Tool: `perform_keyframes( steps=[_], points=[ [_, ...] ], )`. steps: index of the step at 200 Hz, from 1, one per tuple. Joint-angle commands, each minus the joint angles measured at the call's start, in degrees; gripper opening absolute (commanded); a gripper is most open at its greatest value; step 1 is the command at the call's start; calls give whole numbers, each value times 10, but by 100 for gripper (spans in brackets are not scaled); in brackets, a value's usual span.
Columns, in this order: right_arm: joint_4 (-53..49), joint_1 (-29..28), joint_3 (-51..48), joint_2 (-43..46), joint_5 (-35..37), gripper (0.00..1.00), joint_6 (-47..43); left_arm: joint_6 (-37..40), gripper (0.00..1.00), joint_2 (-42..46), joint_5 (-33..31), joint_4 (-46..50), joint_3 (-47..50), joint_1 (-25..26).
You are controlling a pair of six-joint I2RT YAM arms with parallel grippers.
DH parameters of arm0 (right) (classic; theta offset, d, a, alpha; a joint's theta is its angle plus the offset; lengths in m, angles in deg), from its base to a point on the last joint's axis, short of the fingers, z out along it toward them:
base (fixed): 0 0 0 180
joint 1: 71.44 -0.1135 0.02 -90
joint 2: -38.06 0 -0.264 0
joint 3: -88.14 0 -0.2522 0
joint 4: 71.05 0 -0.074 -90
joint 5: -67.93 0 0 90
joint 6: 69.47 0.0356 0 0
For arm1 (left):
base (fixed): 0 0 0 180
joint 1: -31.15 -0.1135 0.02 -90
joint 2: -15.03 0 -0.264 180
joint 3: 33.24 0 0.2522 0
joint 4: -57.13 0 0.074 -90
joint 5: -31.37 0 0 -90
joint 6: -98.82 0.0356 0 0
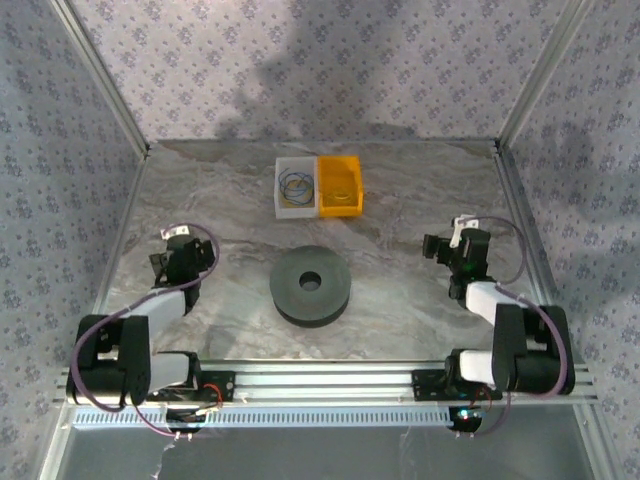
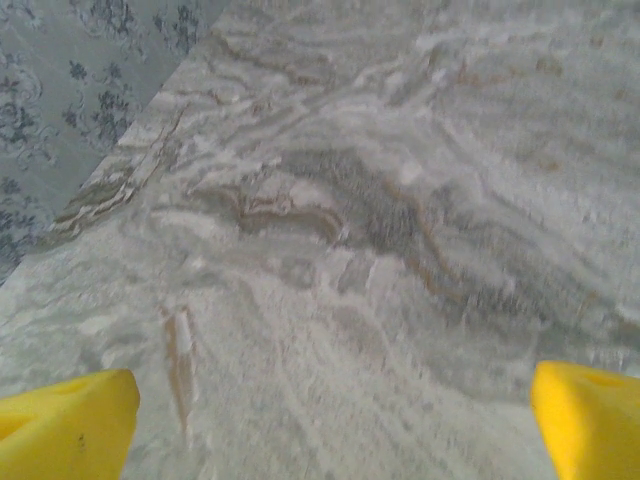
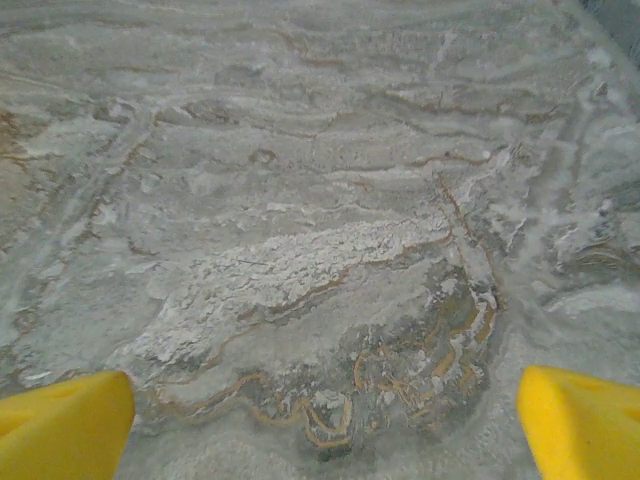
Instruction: Wrap the cables
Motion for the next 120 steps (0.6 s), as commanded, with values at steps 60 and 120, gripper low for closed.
perform_keyframes(
  steps=[60,120],
  points=[
    [182,-16,3,-110,-9,100,-35,42,100,-156,104,-262,-18,-25],
    [172,-18,6,-106,-6,100,-35,47,100,-151,101,-244,-24,-21]
  ],
)
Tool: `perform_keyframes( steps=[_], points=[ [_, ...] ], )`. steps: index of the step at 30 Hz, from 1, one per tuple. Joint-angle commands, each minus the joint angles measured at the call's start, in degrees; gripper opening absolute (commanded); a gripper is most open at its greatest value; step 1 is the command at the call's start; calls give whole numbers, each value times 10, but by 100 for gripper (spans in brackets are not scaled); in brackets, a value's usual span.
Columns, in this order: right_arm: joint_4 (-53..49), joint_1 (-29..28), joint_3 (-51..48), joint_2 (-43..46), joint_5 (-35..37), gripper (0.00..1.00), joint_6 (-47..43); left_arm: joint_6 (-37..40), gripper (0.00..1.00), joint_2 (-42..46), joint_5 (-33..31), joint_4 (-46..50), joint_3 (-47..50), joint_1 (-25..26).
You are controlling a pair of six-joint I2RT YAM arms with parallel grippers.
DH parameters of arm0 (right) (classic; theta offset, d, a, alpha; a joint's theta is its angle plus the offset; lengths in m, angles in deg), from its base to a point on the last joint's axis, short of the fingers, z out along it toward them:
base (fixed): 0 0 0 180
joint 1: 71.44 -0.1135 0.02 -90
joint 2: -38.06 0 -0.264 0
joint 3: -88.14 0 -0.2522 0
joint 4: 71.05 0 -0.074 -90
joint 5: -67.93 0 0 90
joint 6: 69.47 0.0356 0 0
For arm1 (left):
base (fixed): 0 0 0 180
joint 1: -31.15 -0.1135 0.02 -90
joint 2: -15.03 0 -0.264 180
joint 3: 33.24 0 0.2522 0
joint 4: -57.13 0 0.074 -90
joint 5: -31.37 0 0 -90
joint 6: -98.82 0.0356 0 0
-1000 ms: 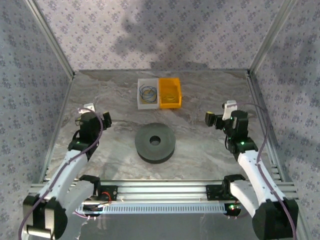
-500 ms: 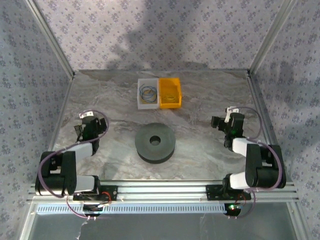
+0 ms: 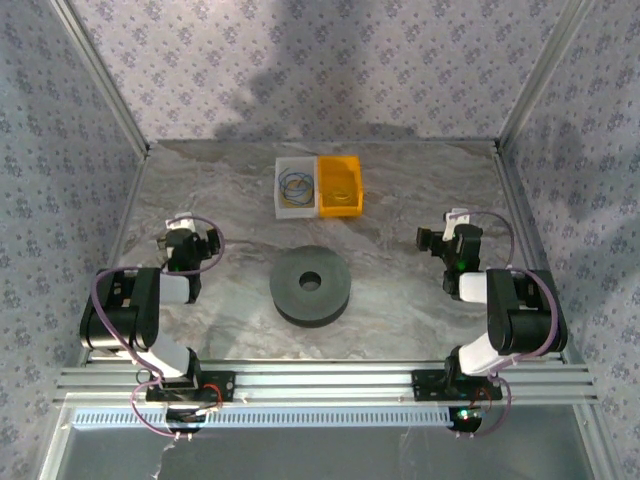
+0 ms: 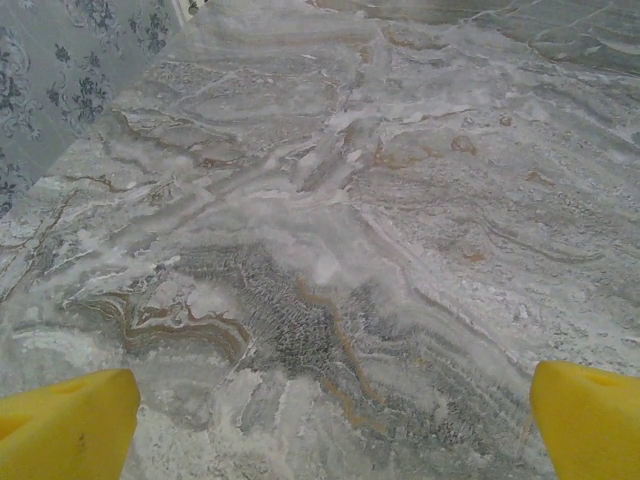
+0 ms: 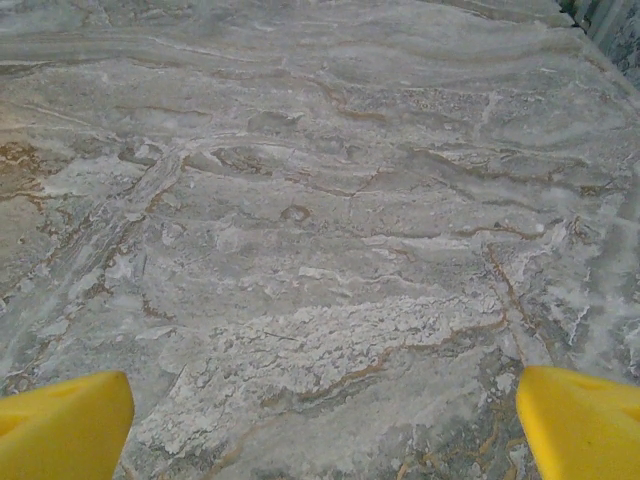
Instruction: Wrap the cables
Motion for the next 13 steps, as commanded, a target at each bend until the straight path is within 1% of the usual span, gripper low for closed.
perform_keyframes(
  steps=[1,13],
  points=[
    [22,-1,-3,-2,1,100,-9,11,100,4,7,-35,-3,2],
    [24,-3,-5,0,2,100,-13,10,100,4,5,-31,-4,3]
  ],
)
